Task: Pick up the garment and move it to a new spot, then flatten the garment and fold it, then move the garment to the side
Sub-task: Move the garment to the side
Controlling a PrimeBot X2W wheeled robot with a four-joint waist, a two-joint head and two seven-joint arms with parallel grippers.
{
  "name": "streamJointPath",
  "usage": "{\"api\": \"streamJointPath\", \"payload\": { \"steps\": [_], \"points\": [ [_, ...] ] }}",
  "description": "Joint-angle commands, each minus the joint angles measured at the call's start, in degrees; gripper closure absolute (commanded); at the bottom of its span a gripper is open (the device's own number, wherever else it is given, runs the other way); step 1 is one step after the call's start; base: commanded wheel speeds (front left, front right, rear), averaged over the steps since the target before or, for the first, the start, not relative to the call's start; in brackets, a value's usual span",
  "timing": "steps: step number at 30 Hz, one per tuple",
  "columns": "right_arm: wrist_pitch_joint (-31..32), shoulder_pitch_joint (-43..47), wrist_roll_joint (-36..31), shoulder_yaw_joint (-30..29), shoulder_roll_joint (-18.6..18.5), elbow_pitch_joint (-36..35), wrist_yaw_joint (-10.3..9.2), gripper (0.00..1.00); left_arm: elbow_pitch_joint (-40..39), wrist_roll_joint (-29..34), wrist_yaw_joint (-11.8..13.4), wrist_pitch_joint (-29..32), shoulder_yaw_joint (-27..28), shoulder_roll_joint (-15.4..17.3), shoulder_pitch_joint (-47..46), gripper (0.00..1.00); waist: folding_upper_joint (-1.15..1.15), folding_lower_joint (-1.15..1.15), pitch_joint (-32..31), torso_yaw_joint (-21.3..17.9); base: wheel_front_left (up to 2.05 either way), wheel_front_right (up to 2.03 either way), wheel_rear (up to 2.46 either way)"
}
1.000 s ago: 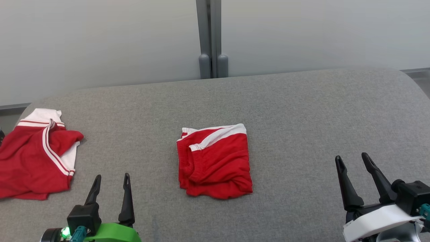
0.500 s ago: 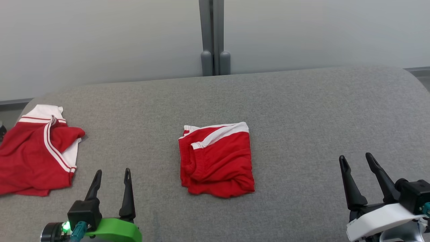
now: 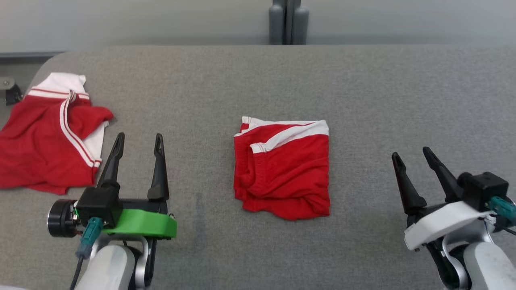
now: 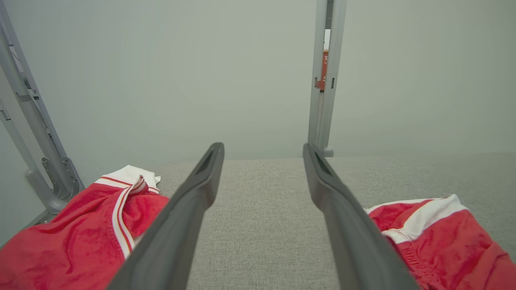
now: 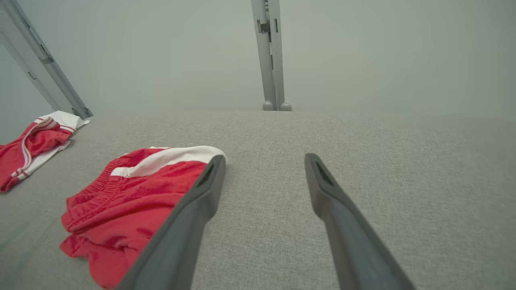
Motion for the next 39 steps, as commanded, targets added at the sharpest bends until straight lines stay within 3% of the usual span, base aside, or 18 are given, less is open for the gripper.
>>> {"api": "streamJointPath", "payload": {
  "steps": [1,8,17,18,19,20,21,28,39],
  "points": [
    [-0.5,-1.9,0.5,0.9,-0.6,1.4,-0.02,0.0,0.2,0.7,-0.5,-0.3,0.4,-0.4,-1.6,0.0,0.0,0.0,6.5,5.5,0.0,0.0,0.0],
    [-1.9,-8.9,3.5,6.6,-0.7,12.4,-0.02,0.0,-0.1,2.4,-2.2,-0.5,1.8,-2.6,-4.4,0.0,0.0,0.0,9.6,8.7,0.0,0.0,0.0],
    [0.4,-13.6,8.5,13.0,0.6,23.9,-0.02,0.0,-0.5,5.1,-4.4,-0.5,3.9,-5.0,-3.8,0.0,0.0,0.0,9.7,8.8,0.0,0.0,0.0],
    [0.7,-13.9,9.2,13.7,0.6,24.6,-0.02,0.11,-0.5,5.3,-4.6,-0.5,4.1,-5.2,-3.7,0.0,0.0,0.0,9.7,8.7,0.0,0.0,0.0],
    [1.1,-14.0,10.1,14.6,0.6,25.2,-0.02,0.58,-0.4,5.5,-4.9,-0.5,4.2,-5.4,-3.7,0.0,0.0,0.0,9.6,8.5,0.0,0.0,0.0],
    [1.2,-14.3,10.6,15.3,0.4,25.6,-0.02,0.85,-0.4,5.7,-5.0,-0.5,4.4,-5.6,-3.7,0.0,0.0,0.0,9.5,8.3,0.0,0.0,0.0],
    [1.1,-14.6,11.2,16.0,0.2,25.9,-0.01,1.0,-0.3,5.8,-5.3,-0.5,4.6,-5.8,-3.6,0.0,0.0,0.0,9.4,8.0,0.0,0.0,0.0],
    [-2.1,-17.1,12.8,19.1,-2.1,25.6,-0.05,1.0,-0.5,7.6,-6.4,-0.5,5.8,-5.7,-2.6,0.0,0.0,0.0,8.5,3.4,0.0,0.0,0.0],
    [-5.2,-21.8,16.0,21.9,-8.8,28.1,-0.07,1.0,-2.6,8.8,-9.2,-0.5,3.5,-6.5,-5.0,0.0,0.0,0.0,10.4,-10.1,0.0,0.0,0.0]
  ]
}}
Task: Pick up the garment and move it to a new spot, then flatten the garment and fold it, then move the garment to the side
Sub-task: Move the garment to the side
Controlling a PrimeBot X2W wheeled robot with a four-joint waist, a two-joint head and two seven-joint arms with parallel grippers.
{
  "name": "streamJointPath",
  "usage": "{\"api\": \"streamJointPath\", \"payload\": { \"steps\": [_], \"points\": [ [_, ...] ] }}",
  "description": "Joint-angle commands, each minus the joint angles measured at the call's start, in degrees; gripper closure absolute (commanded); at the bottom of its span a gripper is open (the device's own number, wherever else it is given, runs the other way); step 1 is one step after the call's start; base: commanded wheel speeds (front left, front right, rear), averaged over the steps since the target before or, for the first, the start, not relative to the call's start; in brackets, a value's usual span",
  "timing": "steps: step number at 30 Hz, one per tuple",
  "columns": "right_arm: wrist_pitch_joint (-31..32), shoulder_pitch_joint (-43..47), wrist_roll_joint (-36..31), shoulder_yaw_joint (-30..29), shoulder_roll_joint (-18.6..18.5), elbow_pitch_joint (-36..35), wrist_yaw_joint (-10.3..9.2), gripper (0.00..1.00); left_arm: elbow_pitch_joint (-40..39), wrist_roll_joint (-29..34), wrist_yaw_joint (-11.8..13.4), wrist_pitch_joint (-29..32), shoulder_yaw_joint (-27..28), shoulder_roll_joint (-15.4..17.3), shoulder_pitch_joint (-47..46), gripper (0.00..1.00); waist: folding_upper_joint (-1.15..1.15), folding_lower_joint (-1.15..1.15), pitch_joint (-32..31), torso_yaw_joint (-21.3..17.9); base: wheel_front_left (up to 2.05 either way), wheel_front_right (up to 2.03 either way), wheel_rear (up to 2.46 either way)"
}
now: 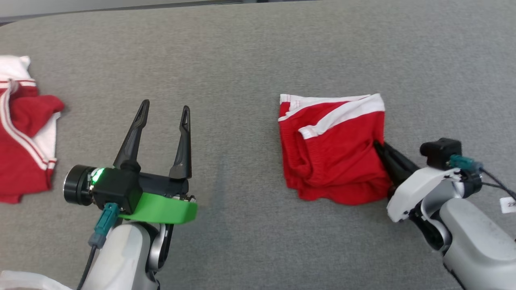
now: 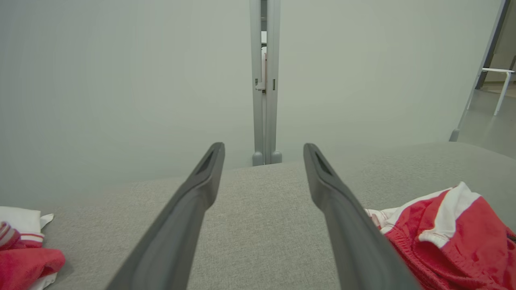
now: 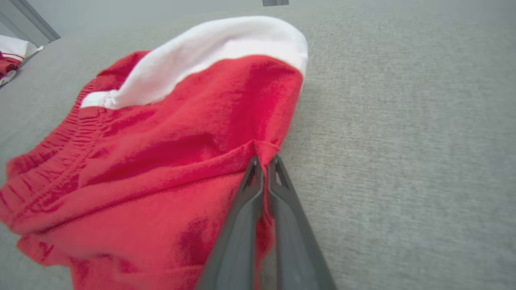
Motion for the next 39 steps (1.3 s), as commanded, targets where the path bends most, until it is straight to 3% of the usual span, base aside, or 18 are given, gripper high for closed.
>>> {"api": "streamJointPath", "payload": {
  "steps": [1,4,8,17,24,27,28,33,39],
  "points": [
    [-0.3,-2.0,1.0,0.0,-1.3,0.7,-0.12,1.0,-0.5,0.1,-0.5,-0.1,-0.1,0.0,-1.5,0.0,0.0,0.0,2.3,-6.7,0.0,0.0,0.0],
    [-1.0,-6.9,3.1,-0.2,-4.9,4.0,-0.11,1.0,-2.1,1.1,-1.2,0.9,-1.1,0.6,-4.5,0.0,0.0,0.0,5.9,-9.3,0.0,0.0,0.0],
    [-2.1,-12.9,4.6,-0.8,-8.5,8.5,-0.11,1.0,-4.3,3.1,-2.2,2.5,-2.7,1.7,-7.9,0.0,0.0,0.0,10.7,-10.0,0.0,0.0,0.0],
    [-5.2,-25.1,5.7,-5.2,-17.1,20.3,-0.11,1.0,-6.9,5.7,-3.6,4.7,-5.1,2.8,-13.5,0.0,0.0,0.0,18.0,-7.6,0.0,0.0,0.0],
    [-6.9,-30.1,6.1,-7.7,-19.8,26.3,-0.11,1.0,-8.1,6.3,-3.6,5.4,-5.9,3.2,-14.9,0.0,0.0,0.0,19.9,-6.3,0.0,0.0,0.0],
    [-7.6,-31.4,5.2,-9.0,-19.6,28.7,-0.11,0.4,-7.8,6.1,-3.4,5.1,-6.0,3.1,-14.9,0.0,0.0,0.0,19.7,-6.2,0.0,0.0,0.0],
    [-7.8,-31.5,4.8,-9.7,-19.6,29.7,-0.12,0.0,-7.6,6.0,-3.3,5.0,-6.0,3.0,-14.8,0.0,0.0,0.0,19.4,-6.1,0.0,0.0,0.0],
    [-8.1,-28.1,0.9,-16.2,-19.2,29.8,-0.11,0.0,-5.7,5.0,-2.6,3.8,-5.8,2.6,-12.5,0.0,0.0,0.0,15.9,-6.3,0.0,0.0,0.0],
    [-8.2,-17.1,-5.7,-27.0,-15.6,20.1,-0.11,0.0,-3.1,3.0,-0.9,2.9,-4.3,2.8,-8.5,0.0,0.0,0.0,9.6,-7.1,0.0,0.0,0.0]
  ]
}}
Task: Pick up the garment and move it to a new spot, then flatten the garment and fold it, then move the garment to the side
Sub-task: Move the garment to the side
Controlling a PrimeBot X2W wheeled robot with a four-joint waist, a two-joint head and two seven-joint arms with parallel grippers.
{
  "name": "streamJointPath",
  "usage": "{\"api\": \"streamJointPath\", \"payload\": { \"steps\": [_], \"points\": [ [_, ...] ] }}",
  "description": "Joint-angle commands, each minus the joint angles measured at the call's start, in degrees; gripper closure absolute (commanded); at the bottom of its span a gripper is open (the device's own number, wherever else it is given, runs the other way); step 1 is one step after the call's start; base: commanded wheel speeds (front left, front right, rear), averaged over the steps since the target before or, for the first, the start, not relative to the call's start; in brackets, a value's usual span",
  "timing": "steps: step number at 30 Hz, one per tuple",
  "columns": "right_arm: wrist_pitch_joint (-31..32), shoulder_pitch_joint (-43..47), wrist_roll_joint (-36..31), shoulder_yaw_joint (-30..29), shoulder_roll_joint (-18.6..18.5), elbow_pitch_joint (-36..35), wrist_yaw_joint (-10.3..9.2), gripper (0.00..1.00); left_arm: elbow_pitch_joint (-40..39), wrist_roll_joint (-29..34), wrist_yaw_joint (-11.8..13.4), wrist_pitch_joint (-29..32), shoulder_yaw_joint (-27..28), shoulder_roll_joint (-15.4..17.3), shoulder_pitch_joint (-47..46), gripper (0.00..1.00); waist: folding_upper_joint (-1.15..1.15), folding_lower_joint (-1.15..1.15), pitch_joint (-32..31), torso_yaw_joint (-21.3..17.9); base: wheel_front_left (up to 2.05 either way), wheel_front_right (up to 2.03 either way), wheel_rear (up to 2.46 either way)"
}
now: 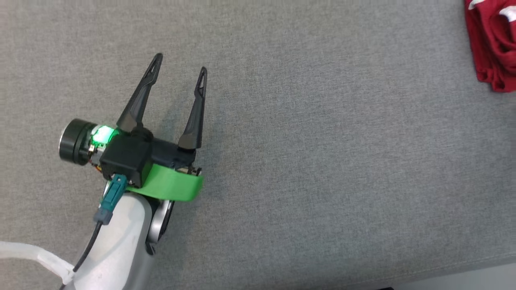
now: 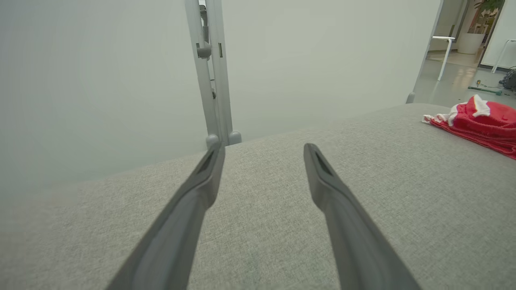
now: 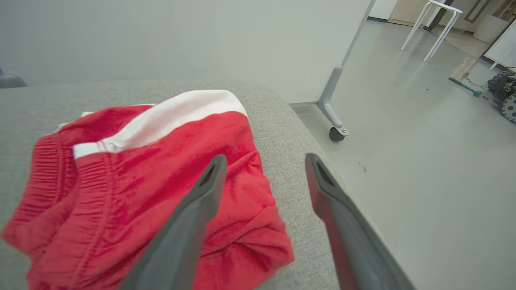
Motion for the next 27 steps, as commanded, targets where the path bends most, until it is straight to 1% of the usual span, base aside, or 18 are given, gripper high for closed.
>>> {"api": "streamJointPath", "payload": {
  "steps": [1,4,8,13,15,18,22,27],
  "points": [
    [-0.2,3.6,-1.9,-2.5,1.8,-3.1,-0.1,0.0,0.7,-0.8,0.6,-0.5,0.5,0.4,1.9,0.0,0.0,-0.01,-5.6,-1.1,0.0,0.0,0.0],
    [-0.2,10.2,-6.3,-6.1,5.7,-10.1,-0.1,0.0,1.8,-1.8,1.4,-0.6,1.5,0.7,4.6,0.0,0.0,-0.01,-8.7,-1.4,0.0,0.0,0.0],
    [-0.2,18.8,-9.9,-9.8,12.3,-20.2,-0.1,0.0,3.0,-3.3,2.7,-0.8,2.6,1.0,8.2,0.0,0.0,-0.01,-12.5,-1.1,0.0,0.0,0.0],
    [-0.2,27.7,-12.5,-9.8,19.8,-30.5,-0.1,0.0,4.0,-4.8,4.5,-1.1,4.4,1.2,12.4,0.0,0.0,-0.01,-16.3,-0.2,0.0,0.0,0.0],
    [-0.2,30.6,-13.0,-9.4,21.9,-33.7,-0.1,0.0,4.4,-5.4,5.0,-1.1,4.8,1.0,13.9,0.0,0.0,-0.01,-17.7,0.6,0.0,0.0,0.0],
    [-0.2,34.0,-13.5,-7.4,24.5,-37.6,-0.09,0.0,4.8,-6.5,5.9,-1.4,5.9,0.9,15.9,0.0,0.0,-0.01,-19.5,1.4,0.0,0.0,0.0],
    [0.9,38.0,-14.2,-4.8,26.7,-42.2,-0.09,0.0,5.7,-7.6,7.0,-1.8,7.0,0.5,18.8,0.0,0.0,-0.01,-22.3,3.3,0.0,0.0,0.0],
    [3.3,42.0,-15.4,-3.4,28.6,-47.4,-0.09,0.0,6.8,-8.5,6.8,-2.0,7.4,1.1,21.2,0.0,0.0,-0.01,-25.4,6.0,0.0,0.0,0.0]
  ]
}}
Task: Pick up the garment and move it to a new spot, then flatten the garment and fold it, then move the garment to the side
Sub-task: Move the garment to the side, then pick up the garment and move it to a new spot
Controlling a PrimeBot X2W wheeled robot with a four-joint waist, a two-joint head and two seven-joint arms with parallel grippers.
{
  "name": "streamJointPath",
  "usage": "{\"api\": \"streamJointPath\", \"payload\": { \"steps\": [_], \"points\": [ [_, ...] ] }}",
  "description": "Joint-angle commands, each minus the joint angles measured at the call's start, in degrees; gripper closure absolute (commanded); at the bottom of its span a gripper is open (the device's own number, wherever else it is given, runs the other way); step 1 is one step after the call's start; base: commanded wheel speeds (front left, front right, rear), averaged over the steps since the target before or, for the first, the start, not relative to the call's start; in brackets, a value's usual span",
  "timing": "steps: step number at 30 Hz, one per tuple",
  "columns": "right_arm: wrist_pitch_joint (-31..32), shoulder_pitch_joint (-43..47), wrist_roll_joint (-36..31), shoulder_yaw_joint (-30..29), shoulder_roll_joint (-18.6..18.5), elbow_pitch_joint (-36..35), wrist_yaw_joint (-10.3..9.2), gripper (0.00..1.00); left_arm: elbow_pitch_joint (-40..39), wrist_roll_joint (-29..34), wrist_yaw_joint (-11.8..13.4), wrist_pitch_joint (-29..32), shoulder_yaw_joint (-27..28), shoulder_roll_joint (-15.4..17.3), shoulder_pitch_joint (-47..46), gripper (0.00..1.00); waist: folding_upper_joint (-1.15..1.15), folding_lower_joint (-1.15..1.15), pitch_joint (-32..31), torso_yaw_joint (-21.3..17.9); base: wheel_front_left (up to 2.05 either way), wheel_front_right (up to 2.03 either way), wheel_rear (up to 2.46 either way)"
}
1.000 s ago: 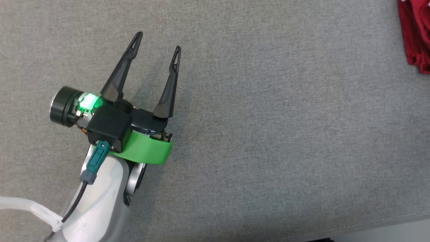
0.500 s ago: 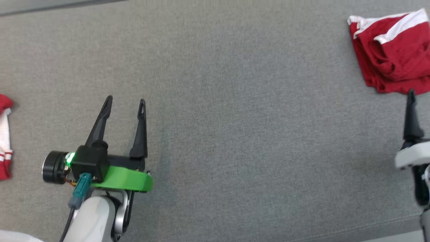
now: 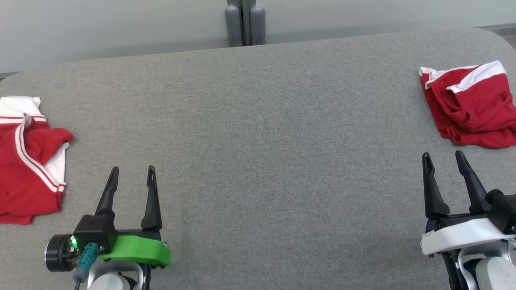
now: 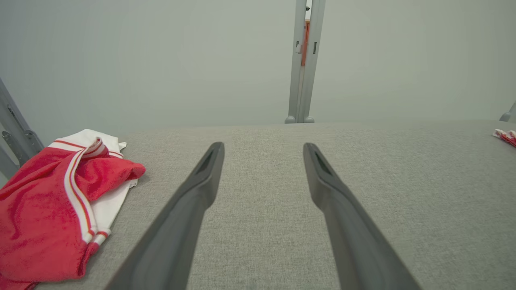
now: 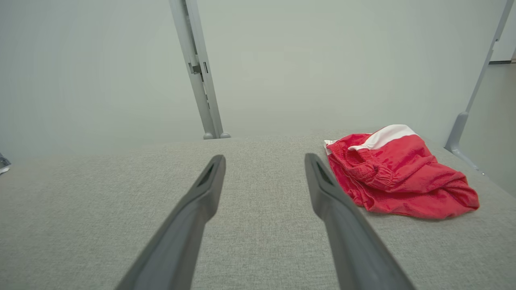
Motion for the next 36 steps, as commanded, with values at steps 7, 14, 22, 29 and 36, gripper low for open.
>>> {"api": "streamJointPath", "payload": {
  "steps": [7,14,22,29,36],
  "points": [
    [3.9,6.1,-1.6,0.0,1.4,-5.3,-0.08,0.0,1.7,-1.5,-0.8,-0.3,0.4,1.3,3.7,0.0,0.0,0.0,-7.1,4.2,0.0,0.0,0.0],
    [6.5,10.1,-1.9,-0.7,2.4,-8.9,-0.08,0.0,3.1,-2.2,-1.7,-0.2,-0.7,1.2,5.5,0.0,0.0,0.0,-9.4,3.7,0.0,0.0,0.0],
    [7.9,12.6,-2.0,-0.8,3.2,-10.5,-0.08,0.0,4.7,-2.3,-2.1,-0.5,-1.2,1.8,5.9,0.0,0.0,0.0,-10.4,3.1,0.0,0.0,0.0],
    [8.3,12.8,-2.2,-0.6,3.4,-11.0,-0.08,0.0,5.7,-2.4,-2.3,-0.4,-1.8,1.7,5.3,0.0,0.0,0.0,-10.4,2.7,0.0,0.0,0.0],
    [8.2,12.9,-2.1,-0.6,3.2,-11.1,-0.08,0.0,6.3,-2.5,-2.1,-0.6,-2.1,1.6,4.6,0.0,0.0,0.0,-10.5,2.9,0.0,0.0,0.0]
  ]
}}
